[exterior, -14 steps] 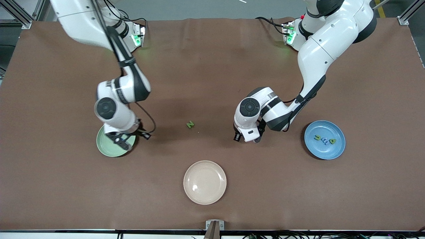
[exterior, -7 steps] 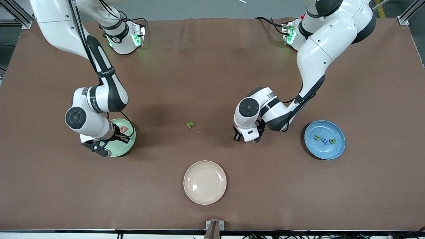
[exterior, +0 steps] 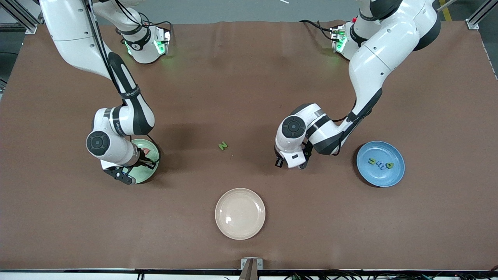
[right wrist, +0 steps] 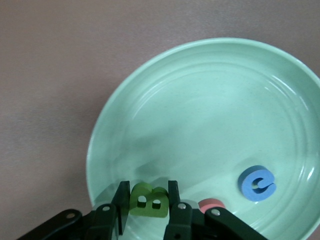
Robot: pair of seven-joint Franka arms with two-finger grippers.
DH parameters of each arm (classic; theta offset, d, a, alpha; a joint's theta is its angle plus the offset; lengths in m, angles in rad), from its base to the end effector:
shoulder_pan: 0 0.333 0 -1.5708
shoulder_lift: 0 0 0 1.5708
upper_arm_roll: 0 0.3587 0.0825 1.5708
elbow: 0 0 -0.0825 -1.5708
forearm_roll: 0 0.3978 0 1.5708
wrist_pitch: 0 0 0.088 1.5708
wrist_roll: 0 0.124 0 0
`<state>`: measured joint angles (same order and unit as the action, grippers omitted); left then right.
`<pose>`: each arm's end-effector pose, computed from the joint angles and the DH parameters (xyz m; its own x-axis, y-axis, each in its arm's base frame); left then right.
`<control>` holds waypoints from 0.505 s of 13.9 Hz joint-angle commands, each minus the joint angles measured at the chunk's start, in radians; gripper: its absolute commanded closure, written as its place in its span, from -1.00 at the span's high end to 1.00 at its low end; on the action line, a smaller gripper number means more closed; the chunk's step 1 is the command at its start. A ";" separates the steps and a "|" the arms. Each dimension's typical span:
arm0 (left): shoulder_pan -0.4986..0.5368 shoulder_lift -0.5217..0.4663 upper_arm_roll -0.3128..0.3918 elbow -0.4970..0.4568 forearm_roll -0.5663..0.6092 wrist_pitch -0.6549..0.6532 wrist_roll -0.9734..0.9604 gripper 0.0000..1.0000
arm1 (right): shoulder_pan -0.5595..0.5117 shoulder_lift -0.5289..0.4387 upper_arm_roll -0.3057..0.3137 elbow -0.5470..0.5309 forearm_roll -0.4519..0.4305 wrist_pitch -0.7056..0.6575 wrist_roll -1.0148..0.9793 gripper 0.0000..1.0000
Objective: Sort upper and lower case letters into plates
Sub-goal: 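Place the green B on the green plate while the left gripper lifts x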
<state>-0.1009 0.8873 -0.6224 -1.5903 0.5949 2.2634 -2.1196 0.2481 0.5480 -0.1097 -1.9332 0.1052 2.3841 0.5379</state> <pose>0.6007 -0.4109 0.1788 0.3828 0.9236 -0.0208 0.9235 -0.3832 -0.0186 0.6356 0.0936 0.2026 0.8895 -0.4493 -0.0832 -0.4475 -0.8934 0.0405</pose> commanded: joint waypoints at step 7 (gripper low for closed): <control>0.121 -0.129 -0.008 0.050 0.000 -0.134 0.318 -1.00 | -0.023 -0.022 0.013 -0.055 -0.004 0.041 -0.036 0.99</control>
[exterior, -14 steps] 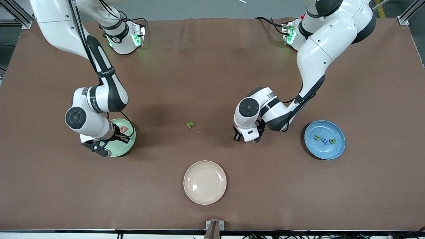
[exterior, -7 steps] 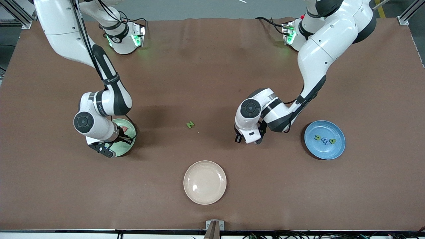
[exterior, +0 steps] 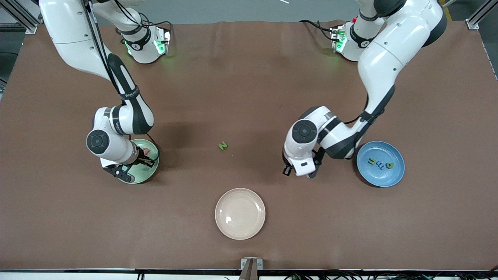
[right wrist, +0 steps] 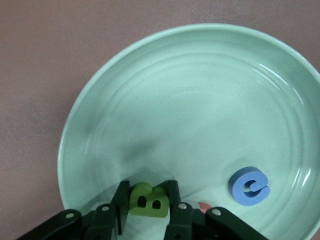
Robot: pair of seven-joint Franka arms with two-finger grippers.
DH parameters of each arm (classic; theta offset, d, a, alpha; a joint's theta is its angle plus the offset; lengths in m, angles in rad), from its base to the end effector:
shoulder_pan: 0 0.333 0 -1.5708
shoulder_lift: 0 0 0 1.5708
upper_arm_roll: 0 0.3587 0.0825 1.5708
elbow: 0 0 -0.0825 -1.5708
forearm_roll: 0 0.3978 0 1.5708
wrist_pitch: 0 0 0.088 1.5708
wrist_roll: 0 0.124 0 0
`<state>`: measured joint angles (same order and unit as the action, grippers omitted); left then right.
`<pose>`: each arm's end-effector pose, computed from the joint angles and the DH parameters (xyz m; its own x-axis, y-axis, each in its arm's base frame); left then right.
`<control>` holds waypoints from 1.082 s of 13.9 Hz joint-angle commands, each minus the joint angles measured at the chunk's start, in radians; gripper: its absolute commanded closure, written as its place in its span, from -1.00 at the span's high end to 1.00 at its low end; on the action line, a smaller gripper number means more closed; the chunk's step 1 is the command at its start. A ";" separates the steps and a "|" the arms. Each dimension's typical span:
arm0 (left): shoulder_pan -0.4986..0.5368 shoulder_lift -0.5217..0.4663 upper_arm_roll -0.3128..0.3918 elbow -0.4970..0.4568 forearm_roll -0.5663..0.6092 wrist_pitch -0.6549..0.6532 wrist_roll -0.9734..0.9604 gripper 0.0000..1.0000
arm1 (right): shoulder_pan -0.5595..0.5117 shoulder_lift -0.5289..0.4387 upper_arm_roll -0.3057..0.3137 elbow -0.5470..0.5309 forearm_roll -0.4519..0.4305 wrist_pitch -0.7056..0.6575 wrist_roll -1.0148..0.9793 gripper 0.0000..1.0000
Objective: Sort upper and lower case letters into plates
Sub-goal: 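Place the x on the blue plate while the right gripper grasps green N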
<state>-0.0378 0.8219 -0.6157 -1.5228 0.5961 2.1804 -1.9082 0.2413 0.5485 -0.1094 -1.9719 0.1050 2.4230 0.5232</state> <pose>0.6543 -0.3601 0.2387 0.4849 0.8735 0.0422 0.8736 -0.4861 0.0242 0.6261 0.0867 0.1905 0.8921 -0.4443 -0.0823 -0.4423 -0.8959 0.0422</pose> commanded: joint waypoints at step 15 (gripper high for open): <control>0.551 -0.106 -0.071 -0.160 -0.004 -0.138 0.894 -0.92 | 0.327 -0.053 0.022 0.130 0.044 -0.167 0.523 1.00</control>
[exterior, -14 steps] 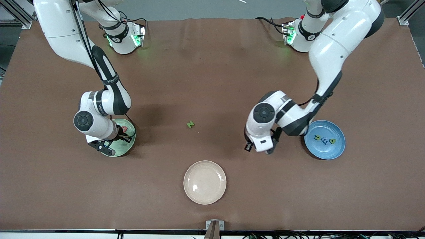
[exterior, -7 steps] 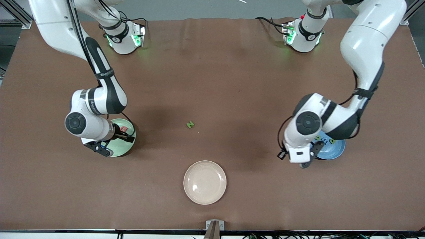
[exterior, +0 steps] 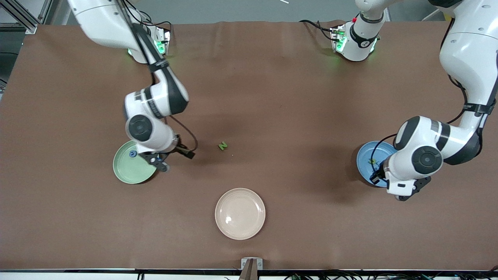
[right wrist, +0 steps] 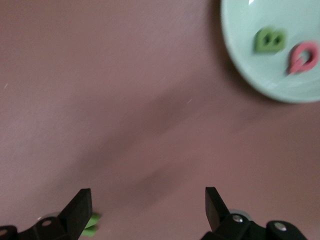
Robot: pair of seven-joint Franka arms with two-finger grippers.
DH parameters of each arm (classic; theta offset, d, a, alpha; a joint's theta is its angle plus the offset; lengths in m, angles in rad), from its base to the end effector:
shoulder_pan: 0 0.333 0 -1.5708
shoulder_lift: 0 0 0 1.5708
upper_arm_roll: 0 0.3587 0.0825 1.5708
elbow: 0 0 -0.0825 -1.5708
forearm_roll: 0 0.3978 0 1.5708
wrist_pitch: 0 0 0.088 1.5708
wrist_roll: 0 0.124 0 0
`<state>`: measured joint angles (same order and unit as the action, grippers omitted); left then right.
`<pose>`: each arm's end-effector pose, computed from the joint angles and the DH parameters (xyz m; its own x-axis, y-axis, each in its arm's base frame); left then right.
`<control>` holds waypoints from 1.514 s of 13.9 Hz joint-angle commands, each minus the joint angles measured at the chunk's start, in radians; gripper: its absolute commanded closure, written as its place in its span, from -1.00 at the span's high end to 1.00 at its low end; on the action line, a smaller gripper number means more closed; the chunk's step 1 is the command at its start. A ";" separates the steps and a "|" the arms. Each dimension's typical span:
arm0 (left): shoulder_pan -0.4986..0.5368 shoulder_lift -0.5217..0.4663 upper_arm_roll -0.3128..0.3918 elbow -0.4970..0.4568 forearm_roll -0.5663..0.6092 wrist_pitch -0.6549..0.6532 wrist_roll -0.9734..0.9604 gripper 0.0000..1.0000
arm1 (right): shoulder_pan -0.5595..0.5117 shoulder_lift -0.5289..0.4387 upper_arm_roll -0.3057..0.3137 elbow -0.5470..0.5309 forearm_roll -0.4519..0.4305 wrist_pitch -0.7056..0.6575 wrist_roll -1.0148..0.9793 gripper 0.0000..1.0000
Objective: Sort upper and lower case letters into plates
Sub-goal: 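Place the x on the blue plate while the right gripper grasps green N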
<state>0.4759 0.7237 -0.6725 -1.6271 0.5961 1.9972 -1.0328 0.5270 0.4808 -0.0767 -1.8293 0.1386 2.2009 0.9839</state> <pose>0.7008 -0.0299 0.2591 0.8099 0.5857 -0.0322 0.5723 -0.8010 -0.1757 0.5923 0.2978 0.2739 0.8097 -0.5753 -0.1162 -0.5732 -0.8176 0.0536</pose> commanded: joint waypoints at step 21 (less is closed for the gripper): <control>0.029 -0.168 -0.174 0.167 -0.009 -0.163 0.184 1.00 | 0.203 0.168 -0.011 -0.002 0.012 0.289 0.266 0.07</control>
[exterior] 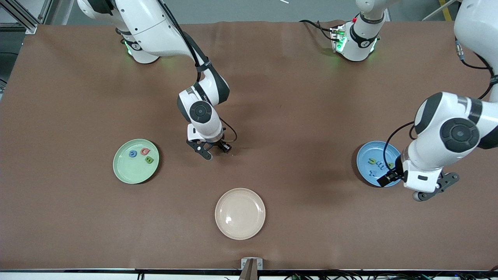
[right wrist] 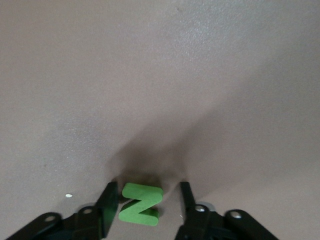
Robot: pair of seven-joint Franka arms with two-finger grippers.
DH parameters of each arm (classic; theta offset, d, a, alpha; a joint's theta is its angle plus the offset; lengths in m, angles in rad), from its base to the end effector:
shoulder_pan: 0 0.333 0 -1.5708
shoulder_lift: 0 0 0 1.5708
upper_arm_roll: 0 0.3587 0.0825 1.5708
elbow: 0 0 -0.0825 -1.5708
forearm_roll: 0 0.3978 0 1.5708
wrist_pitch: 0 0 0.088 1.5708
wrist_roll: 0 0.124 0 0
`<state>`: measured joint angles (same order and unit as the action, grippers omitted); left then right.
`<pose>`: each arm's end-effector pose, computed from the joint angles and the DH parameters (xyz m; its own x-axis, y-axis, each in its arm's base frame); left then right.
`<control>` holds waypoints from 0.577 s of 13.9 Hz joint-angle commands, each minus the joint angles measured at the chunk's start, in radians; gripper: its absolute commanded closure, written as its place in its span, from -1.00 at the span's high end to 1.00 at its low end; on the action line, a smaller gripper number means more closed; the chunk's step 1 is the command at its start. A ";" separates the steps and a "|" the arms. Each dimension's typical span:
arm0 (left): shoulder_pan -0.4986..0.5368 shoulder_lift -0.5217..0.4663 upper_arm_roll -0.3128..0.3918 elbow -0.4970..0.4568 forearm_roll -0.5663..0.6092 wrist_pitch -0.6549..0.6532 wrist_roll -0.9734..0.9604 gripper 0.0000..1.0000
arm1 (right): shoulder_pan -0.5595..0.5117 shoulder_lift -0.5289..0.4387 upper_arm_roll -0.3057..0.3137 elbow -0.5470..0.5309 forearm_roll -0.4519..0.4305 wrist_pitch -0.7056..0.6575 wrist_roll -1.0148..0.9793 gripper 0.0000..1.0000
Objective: Sort upper and lower case letters into plates
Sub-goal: 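Carry the N to the green plate while the left gripper returns to rest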
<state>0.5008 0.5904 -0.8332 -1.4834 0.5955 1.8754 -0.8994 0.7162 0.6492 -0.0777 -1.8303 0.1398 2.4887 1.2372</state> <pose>0.7179 -0.0728 0.4285 0.8877 0.4475 0.1084 0.4571 -0.8847 -0.0909 0.5446 0.4098 0.1838 0.7690 -0.6384 -0.0335 -0.6392 -0.7687 -0.0233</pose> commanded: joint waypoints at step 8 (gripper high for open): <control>0.015 -0.176 -0.007 0.022 -0.120 -0.088 0.238 1.00 | 0.002 -0.006 -0.013 0.000 0.011 -0.011 0.002 -0.93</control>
<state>0.5080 0.4719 -0.8440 -1.4513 0.5186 1.8286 -0.6921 0.7182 0.6461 -0.0803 -1.8280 0.1400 2.4820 1.2415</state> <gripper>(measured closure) 0.000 0.652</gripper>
